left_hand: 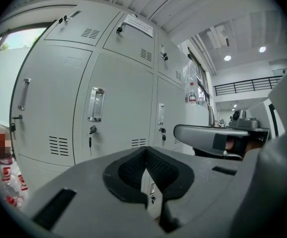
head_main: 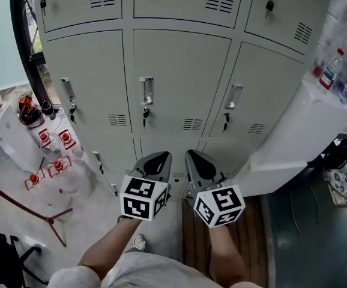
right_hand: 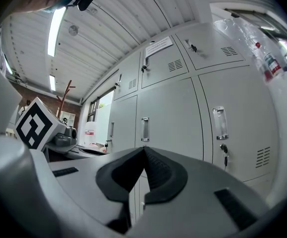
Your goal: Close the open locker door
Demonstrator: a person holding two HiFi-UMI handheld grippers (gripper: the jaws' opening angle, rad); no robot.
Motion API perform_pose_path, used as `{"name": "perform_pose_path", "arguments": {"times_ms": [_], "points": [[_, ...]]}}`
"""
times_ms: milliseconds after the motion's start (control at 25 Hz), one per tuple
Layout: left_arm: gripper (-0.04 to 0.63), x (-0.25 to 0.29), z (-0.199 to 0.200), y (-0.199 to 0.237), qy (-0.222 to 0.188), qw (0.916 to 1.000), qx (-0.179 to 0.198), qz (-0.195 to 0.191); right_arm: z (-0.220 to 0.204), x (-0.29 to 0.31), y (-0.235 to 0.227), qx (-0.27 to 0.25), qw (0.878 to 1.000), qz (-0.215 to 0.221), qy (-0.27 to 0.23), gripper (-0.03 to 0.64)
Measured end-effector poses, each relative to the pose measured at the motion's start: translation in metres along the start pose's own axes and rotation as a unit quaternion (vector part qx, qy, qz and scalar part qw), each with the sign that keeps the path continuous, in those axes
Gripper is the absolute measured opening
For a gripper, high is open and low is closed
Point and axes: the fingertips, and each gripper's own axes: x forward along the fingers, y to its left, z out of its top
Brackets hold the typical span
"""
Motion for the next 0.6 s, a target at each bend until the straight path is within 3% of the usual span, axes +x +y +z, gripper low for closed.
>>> {"name": "perform_pose_path", "arguments": {"times_ms": [600], "points": [[0.006,0.006,-0.002,-0.029,0.0,1.0,0.0,-0.002,-0.005,-0.022,-0.011,0.003,1.0,0.006,0.004,0.004]]}}
